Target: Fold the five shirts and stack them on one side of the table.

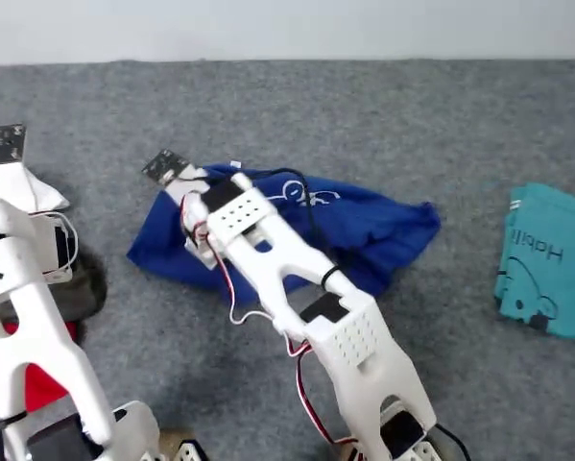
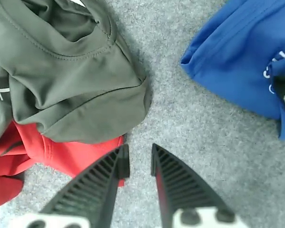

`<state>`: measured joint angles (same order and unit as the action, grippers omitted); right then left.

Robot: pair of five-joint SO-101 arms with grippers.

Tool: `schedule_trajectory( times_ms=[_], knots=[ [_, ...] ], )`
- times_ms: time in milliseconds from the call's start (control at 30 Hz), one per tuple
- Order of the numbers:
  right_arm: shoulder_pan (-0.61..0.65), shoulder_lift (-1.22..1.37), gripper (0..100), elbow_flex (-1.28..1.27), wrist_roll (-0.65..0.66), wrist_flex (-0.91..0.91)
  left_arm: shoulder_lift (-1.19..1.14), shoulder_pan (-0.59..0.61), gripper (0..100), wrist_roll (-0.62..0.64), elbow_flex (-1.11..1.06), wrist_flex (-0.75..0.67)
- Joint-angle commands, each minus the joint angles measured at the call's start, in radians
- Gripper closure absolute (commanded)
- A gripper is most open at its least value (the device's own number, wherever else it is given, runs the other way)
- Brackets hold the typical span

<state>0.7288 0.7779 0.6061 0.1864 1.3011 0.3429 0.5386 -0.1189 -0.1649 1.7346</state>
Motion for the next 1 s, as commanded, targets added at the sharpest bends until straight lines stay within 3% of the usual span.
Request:
schedule_trajectory(
  times_ms=[0,333,600,767,967],
  knots=[
    [-0.039,-0.013,98.6,0.130,0.058,0.111,0.041,0.003,92,-0.012,0.004,0.015],
    [-0.111,-0.013,98.8,0.440,0.091,0.501,0.040,0.003,92,-0.012,0.004,0.003],
    [-0.125,-0.085,98.1,0.316,0.121,0.495,0.037,0.000,92,-0.012,0.004,0.003],
    [-0.117,-0.120,86.5,0.212,0.089,0.496,0.035,0.000,92,-0.012,0.004,0.002],
    [-0.099,-0.177,85.5,0.206,0.091,0.493,0.034,0.000,92,-0.066,0.002,-0.002]
  ],
)
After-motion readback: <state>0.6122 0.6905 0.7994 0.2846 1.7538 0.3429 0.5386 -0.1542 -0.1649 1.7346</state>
